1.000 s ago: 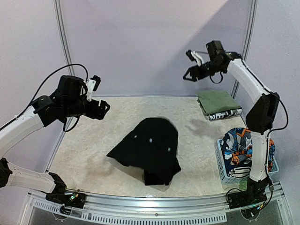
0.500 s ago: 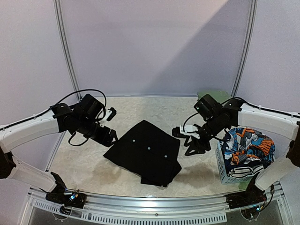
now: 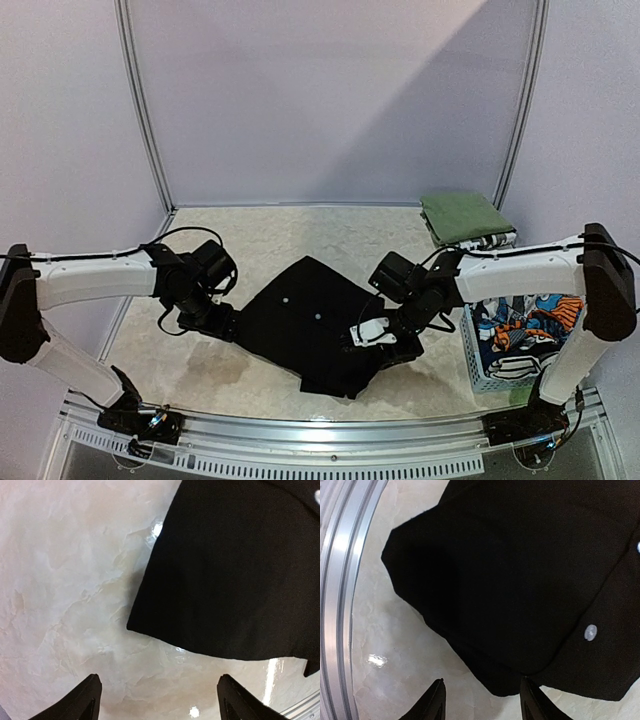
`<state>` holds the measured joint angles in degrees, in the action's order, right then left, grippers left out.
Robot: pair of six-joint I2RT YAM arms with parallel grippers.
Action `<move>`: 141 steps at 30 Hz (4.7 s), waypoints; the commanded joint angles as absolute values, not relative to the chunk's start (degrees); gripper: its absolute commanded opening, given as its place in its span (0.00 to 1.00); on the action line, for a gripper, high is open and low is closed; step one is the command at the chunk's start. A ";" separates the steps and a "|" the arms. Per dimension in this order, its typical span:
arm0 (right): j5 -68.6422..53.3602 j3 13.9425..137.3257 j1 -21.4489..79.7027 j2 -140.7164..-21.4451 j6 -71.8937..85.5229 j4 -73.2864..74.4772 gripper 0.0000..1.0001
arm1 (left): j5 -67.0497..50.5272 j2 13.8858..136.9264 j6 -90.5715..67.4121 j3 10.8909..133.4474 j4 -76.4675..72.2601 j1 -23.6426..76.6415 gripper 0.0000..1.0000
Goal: Fold and stack the mixed laundry pile
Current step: Pick up the crumpled shirt from the center of the board.
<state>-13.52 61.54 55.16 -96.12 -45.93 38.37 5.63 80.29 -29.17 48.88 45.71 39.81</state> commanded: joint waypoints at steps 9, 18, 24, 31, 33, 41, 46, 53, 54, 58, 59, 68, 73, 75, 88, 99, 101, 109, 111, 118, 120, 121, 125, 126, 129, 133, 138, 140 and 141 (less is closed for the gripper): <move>-3.77 61.88 57.20 -103.12 -48.78 38.12 0.26 | 2.38 87.05 -33.31 45.19 31.95 36.50 0.73; -1.20 65.63 56.02 -98.08 -46.86 40.86 0.00 | 0.90 91.47 -31.17 47.89 28.91 36.47 0.29; -13.76 80.46 44.96 -89.07 -45.81 51.20 0.00 | 5.60 80.43 -26.01 57.18 36.96 36.47 0.00; -19.02 99.13 33.95 -87.11 -39.90 53.62 0.00 | 17.83 65.95 -15.26 76.08 45.06 36.40 0.00; -19.54 102.82 32.16 -86.72 -36.05 52.07 0.00 | 18.44 64.59 -12.26 79.76 46.01 36.39 0.00; -23.44 110.16 27.78 -85.28 -24.36 49.20 0.00 | 19.17 63.02 -8.02 89.67 51.72 36.39 0.00; -27.14 106.21 27.06 -82.93 -23.59 49.76 0.00 | 14.29 60.07 -7.50 89.63 52.53 36.43 0.00; -37.24 92.18 29.15 -81.02 -23.52 49.91 0.00 | 3.03 61.19 -6.61 88.64 49.60 36.47 0.00; -37.36 90.27 30.57 -81.08 -23.61 50.22 0.00 | 2.16 62.35 -6.14 89.09 48.27 36.49 0.00; -36.41 82.48 39.42 -81.50 -29.54 55.86 0.00 | -5.43 72.75 -5.48 97.26 47.54 36.71 0.00; -37.98 81.18 40.48 -81.54 -31.11 56.92 0.00 | -6.90 76.65 -5.43 100.42 48.35 37.20 0.00; -40.12 72.59 39.97 -76.73 -32.70 59.05 0.13 | -14.99 111.63 -8.46 126.47 47.72 39.38 0.00; -36.45 76.27 36.96 -74.92 -31.86 57.74 0.45 | -11.86 126.82 -11.02 145.69 56.96 39.55 0.49; -32.52 78.13 37.21 -76.49 -31.83 56.34 0.48 | -4.51 122.79 -10.65 143.90 57.94 38.96 0.59; -14.43 104.05 39.04 -108.17 -29.20 43.17 0.44 | 5.40 78.19 -29.01 67.54 35.89 31.84 0.64; -10.59 128.48 45.76 -135.77 -26.37 41.56 0.48 | 4.14 65.35 -38.61 46.38 30.38 31.73 0.63; -8.83 130.14 47.14 -138.10 -25.66 40.46 0.51 | 3.87 64.78 -38.88 45.27 30.21 31.73 0.63; -5.61 136.25 49.88 -145.90 -20.48 34.01 0.57 | 3.28 62.91 -39.32 43.91 30.51 31.74 0.62; -5.05 138.70 50.37 -147.83 -19.61 33.66 0.60 | 3.77 61.90 -39.26 43.57 31.03 31.73 0.62; 5.80 140.44 52.71 -152.15 -21.73 28.95 0.67 | 5.17 59.58 -39.13 43.55 33.00 31.73 0.62; 7.36 140.62 52.71 -152.88 -22.09 28.33 0.64 | 5.22 59.23 -38.99 43.96 33.80 31.73 0.62; 7.73 140.55 52.73 -153.07 -22.75 28.30 0.60 | 5.23 58.97 -38.83 44.13 34.00 31.73 0.62; 7.97 140.53 52.67 -152.70 -23.98 28.43 0.31 | 5.96 58.29 -38.25 44.17 34.94 31.73 0.62; 7.72 140.54 52.57 -152.28 -23.93 28.21 0.24 | 6.12 58.27 -38.16 44.13 34.91 31.73 0.62; 6.59 140.85 52.66 -148.64 -23.53 27.62 0.01 | 6.50 58.47 -38.23 43.66 34.22 31.73 0.62; 5.94 140.97 52.65 -142.12 -24.32 26.65 0.00 | 7.24 58.16 -38.99 41.84 31.80 31.73 0.62; 9.14 141.48 52.55 -131.84 -28.85 23.76 0.00 | 7.76 57.74 -38.03 40.08 30.18 31.73 0.62; 11.83 143.60 52.50 -128.03 -31.06 24.01 0.00 | 7.17 58.15 -36.60 40.04 29.43 31.73 0.61; 13.04 144.69 52.51 -127.04 -32.80 24.86 0.00 | 6.96 58.62 -35.94 40.28 29.30 31.73 0.61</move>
<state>8.23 139.46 52.49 -137.38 -27.38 28.23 6.74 58.50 -38.57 40.84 31.70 31.66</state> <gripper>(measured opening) 0.025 0.614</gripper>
